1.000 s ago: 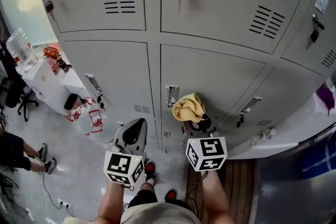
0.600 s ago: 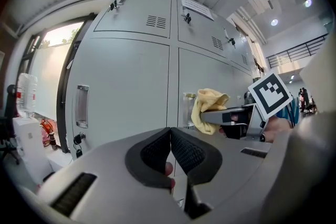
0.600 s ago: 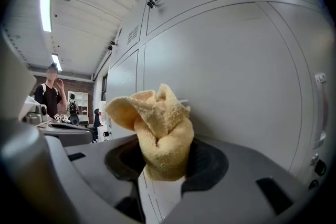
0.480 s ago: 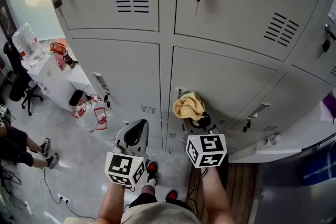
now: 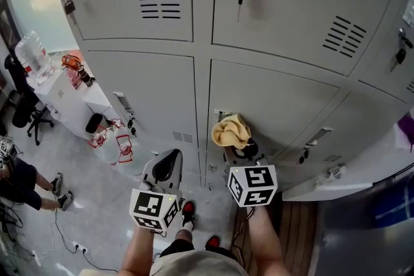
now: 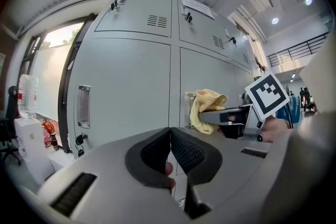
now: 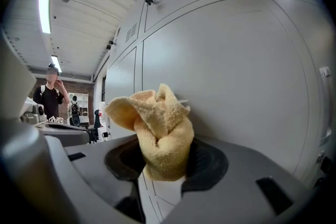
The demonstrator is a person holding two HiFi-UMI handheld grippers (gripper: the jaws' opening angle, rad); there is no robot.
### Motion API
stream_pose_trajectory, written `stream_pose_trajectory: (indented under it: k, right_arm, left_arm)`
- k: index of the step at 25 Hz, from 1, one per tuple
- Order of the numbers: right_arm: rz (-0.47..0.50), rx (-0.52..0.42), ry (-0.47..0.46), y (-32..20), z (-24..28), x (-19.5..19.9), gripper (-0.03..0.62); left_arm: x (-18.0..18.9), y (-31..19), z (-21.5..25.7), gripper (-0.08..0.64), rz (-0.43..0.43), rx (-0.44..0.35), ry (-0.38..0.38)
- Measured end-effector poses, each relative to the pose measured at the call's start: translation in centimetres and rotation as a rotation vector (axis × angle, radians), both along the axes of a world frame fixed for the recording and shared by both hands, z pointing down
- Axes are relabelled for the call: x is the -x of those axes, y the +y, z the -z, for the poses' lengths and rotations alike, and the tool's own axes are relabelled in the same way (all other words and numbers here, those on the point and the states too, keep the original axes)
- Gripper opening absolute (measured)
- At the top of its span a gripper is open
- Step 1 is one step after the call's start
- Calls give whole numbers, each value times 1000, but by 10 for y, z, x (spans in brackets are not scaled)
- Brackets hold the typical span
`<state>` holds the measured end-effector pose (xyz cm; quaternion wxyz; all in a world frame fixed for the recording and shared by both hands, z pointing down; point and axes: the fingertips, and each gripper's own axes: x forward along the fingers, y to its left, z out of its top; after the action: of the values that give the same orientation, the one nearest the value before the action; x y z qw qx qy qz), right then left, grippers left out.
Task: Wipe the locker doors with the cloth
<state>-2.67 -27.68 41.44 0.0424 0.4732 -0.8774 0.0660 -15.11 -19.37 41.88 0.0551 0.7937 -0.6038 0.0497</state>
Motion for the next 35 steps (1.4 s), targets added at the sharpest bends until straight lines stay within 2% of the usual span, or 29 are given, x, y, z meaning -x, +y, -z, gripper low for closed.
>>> stream_pose_trajectory:
  k: [16,28,35]
  right_arm:
    - [-65,10,2,0,-1,-27,183]
    - [-148,13,13,-1,0,-67,183]
    - [-229,25,19,-3,-5,-102,183]
  left_arm:
    - [-12,-3,5,23,-32,-12,5]
    - [-40,-12,6,23,-104,-15,13]
    - [-61,-19,8,23,-153,-22,16]
